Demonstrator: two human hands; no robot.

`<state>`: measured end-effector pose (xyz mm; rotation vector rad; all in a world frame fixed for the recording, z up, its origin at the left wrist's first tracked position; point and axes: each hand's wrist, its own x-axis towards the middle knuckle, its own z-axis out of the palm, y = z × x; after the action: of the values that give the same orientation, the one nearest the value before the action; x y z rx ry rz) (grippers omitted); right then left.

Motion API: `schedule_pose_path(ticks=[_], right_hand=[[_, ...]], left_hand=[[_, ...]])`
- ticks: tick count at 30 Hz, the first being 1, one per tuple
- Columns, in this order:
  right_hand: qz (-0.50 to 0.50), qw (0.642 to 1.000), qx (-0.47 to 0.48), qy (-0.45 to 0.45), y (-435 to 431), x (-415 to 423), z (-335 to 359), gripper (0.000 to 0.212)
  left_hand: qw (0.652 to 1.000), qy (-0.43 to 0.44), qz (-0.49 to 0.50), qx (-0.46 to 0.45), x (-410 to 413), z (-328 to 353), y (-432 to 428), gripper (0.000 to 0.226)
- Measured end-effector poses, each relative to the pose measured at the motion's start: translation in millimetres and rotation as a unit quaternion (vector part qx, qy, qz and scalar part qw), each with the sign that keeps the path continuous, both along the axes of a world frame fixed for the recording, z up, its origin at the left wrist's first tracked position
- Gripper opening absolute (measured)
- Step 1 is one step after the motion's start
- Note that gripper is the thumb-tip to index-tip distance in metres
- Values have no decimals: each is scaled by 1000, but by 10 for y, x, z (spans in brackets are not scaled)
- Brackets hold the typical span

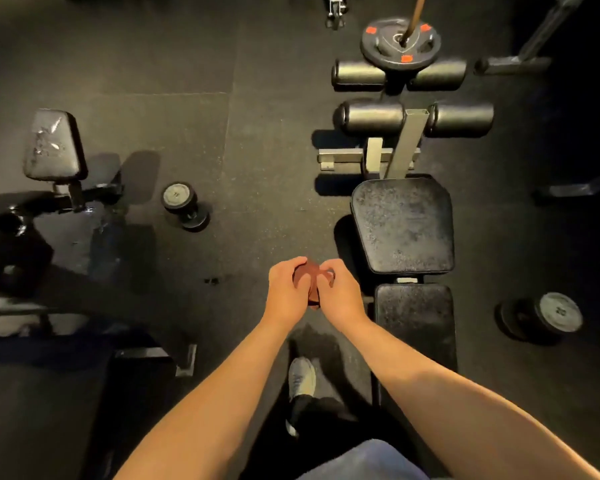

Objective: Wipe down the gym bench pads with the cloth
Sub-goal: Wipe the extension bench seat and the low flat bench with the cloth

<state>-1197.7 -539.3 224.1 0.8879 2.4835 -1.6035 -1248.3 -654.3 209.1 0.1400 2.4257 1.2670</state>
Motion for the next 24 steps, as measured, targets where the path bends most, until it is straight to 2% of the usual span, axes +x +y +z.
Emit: schedule_pose_path(ticks=[5,8,11,14,16,21,24], right_hand=[[-78,997,-11,4,216,-780,-266,15],[-122,992,-23,2,350,-1176,-625,15],[-128,991,-33,19,510,-1546,-1066,17],[-149,988,-48,1,700,-1845,-1596,21],[-159,986,-52,-11,838,-1977,-2004,22],[-145,989,27,-2,1266,-2203,-3046,21],[-143,984,103,17,1523,-2380,-3589,21]], left_hand=[[998,-55,-4,36,-860,-413,309,35],[997,-57,-28,35,-1281,-749,504,35],[993,-89,-57,50,-1645,-1313,705,39],[985,-135,-46,100,-1905,-1918,925,43],[980,-146,-51,124,-2084,-2274,1093,38],[977,-117,-81,159,-2528,-3325,1553,25],[974,-101,-78,189,-2694,-3946,1861,29]])
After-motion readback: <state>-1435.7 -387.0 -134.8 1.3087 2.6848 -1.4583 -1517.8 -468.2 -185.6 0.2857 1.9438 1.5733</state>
